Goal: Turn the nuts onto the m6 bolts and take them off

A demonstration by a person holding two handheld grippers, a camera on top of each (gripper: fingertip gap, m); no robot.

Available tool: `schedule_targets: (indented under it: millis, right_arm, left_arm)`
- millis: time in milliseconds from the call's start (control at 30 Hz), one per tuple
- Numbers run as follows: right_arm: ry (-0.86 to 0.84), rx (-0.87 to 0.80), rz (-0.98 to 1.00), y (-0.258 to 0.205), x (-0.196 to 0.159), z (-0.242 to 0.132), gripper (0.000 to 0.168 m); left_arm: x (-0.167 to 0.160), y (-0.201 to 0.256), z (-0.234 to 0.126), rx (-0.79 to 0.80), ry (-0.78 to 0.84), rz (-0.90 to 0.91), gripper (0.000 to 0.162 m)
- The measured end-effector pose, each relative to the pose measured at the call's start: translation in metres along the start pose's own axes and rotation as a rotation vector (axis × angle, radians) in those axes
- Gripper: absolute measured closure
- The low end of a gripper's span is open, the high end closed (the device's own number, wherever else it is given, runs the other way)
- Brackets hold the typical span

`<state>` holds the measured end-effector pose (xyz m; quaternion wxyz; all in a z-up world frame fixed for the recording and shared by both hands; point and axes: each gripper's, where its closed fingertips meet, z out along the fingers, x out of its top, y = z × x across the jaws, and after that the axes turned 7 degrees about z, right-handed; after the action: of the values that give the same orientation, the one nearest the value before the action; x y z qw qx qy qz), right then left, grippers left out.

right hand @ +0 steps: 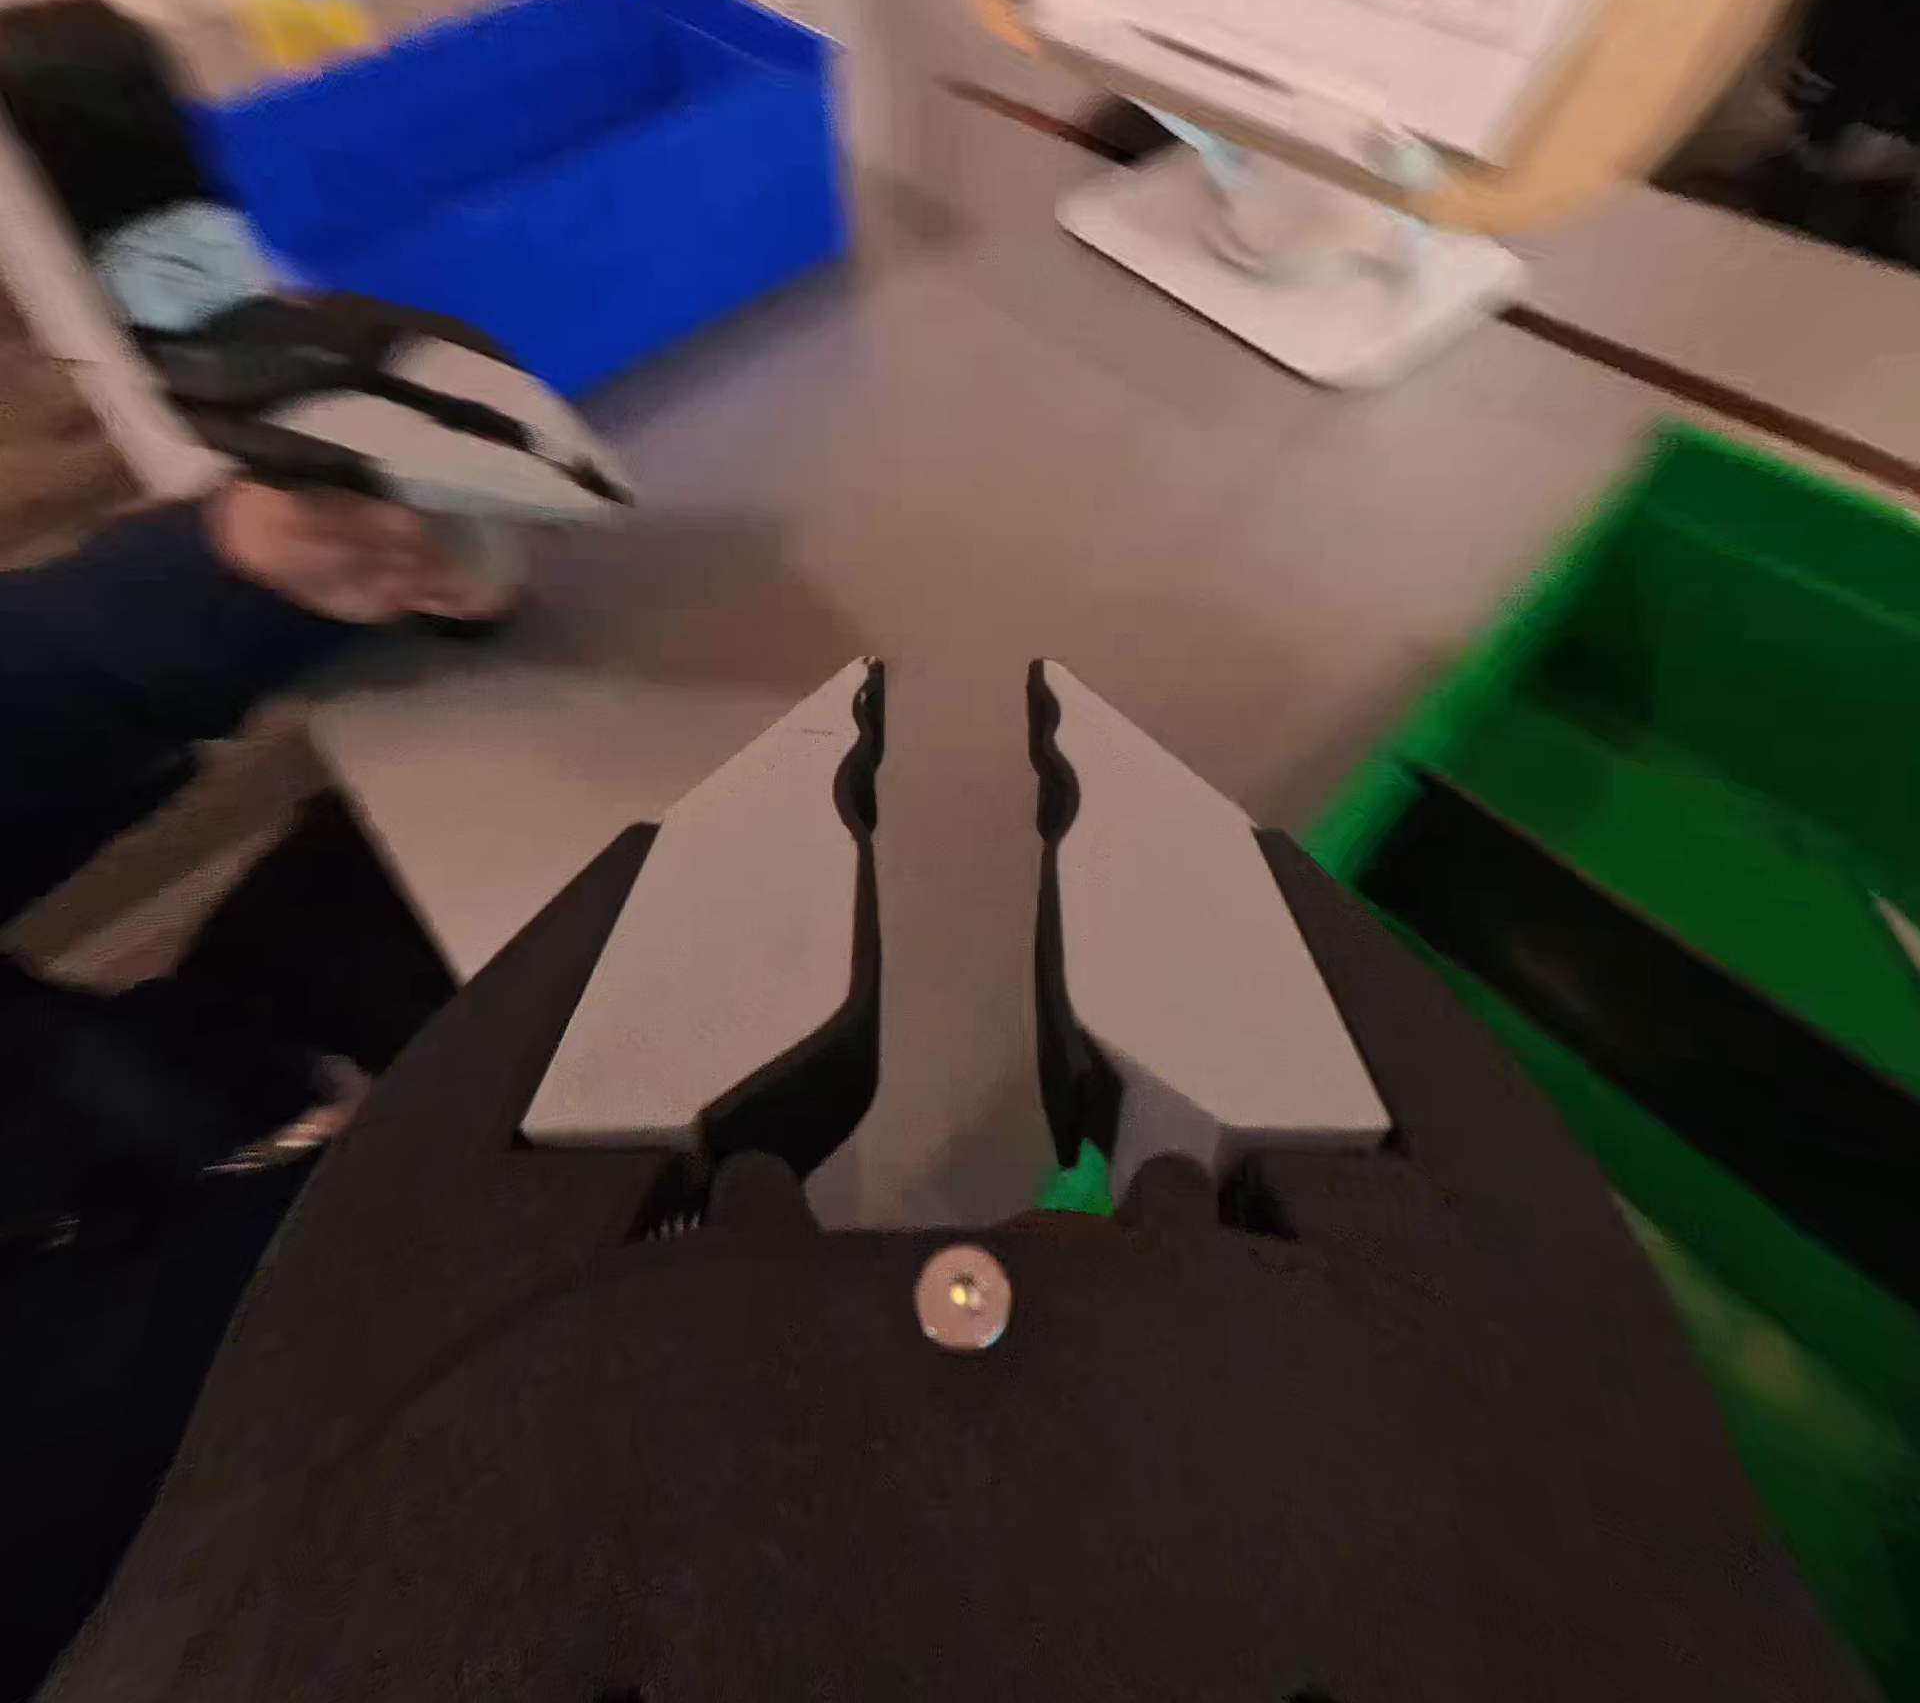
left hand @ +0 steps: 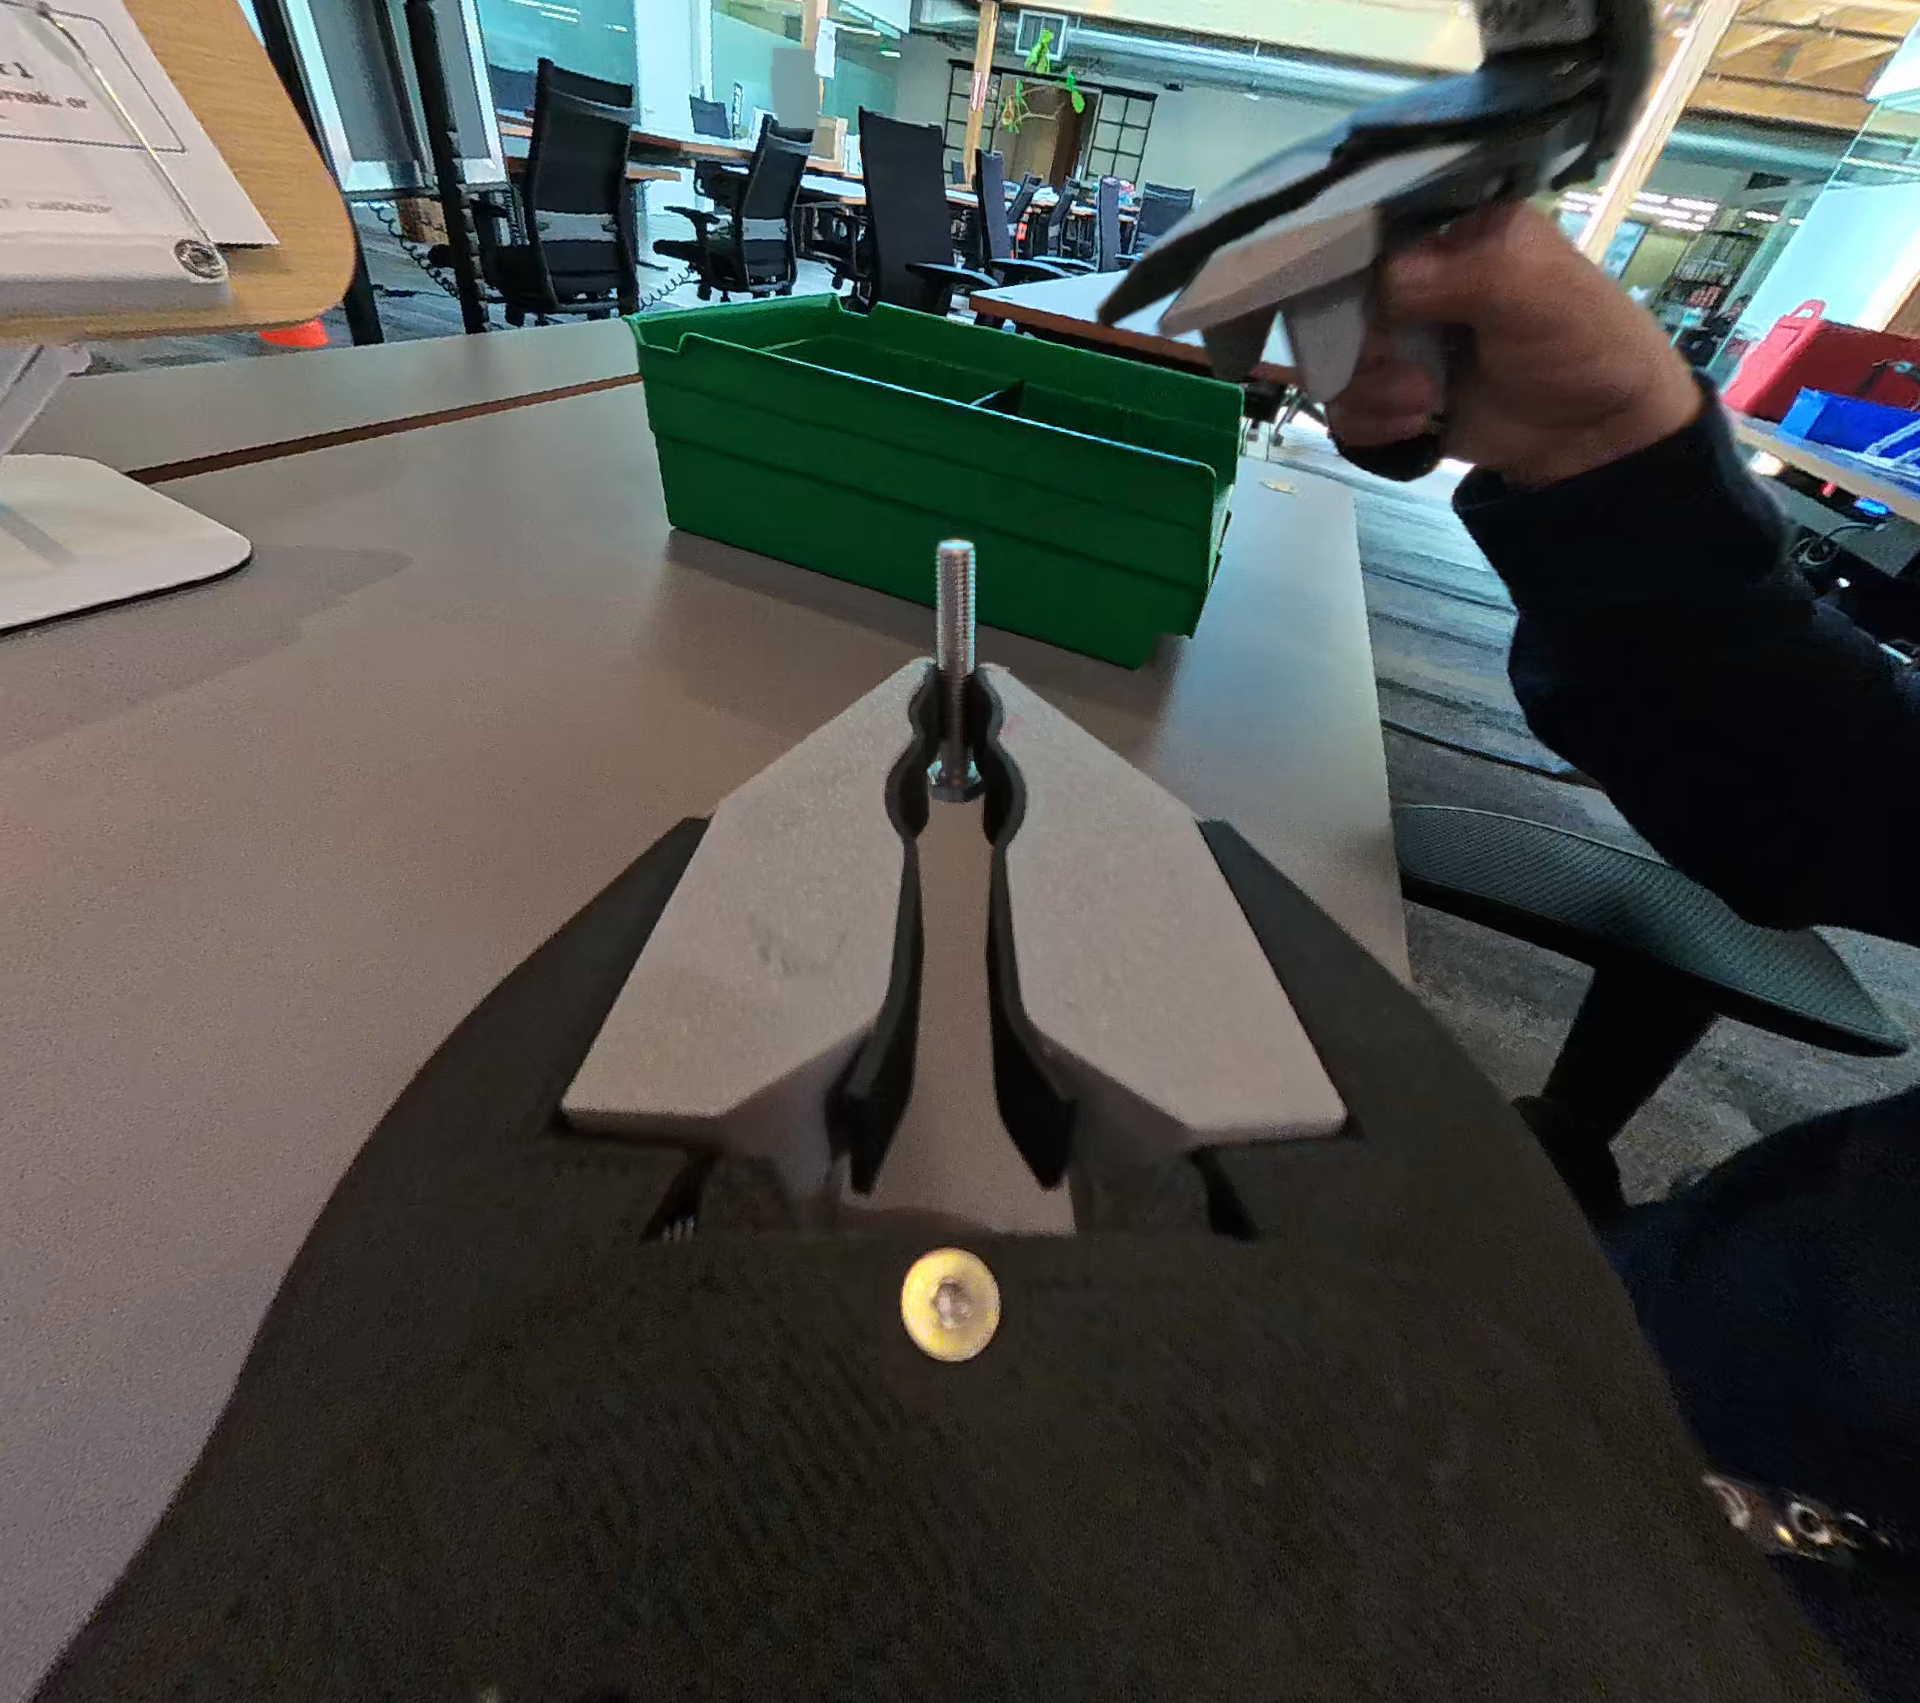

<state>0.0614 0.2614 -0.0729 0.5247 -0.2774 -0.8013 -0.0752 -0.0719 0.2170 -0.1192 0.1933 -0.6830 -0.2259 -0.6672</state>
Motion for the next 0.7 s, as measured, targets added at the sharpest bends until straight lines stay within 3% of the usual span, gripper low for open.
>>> schedule_targets:
  millis: [100, 267, 367, 433, 567, 700]
  right_arm:
    - [0.062, 0.205, -0.046, -0.07, 0.02, 0.034, 0.138]
    - [0.027, 0.361, -0.015, -0.12, 0.017, 0.095, 0.135]
    - [-0.004, 0.395, 0.004, -0.129, 0.009, 0.12, 0.142]
    - [-0.001, 0.446, 0.021, -0.136, 0.008, 0.126, 0.165]
    - [0.0, 0.415, 0.014, -0.129, 0.005, 0.127, 0.166]
    - [0.02, 0.277, -0.022, -0.1, 0.012, 0.119, 0.167]
  left_arm:
    - [0.0, 0.003, 0.001, -0.007, -0.001, 0.017, 0.16]
    - [0.004, 0.005, -0.002, -0.01, 0.024, 0.02, 0.16]
    - [0.005, 0.005, -0.002, -0.015, 0.031, 0.019, 0.16]
    - [0.003, 0.006, -0.001, -0.018, 0.016, 0.024, 0.16]
    - [0.001, 0.005, 0.0, -0.007, 0.011, 0.017, 0.158]
    - [0.01, -0.008, -0.006, 0.046, 0.072, -0.028, 0.138]
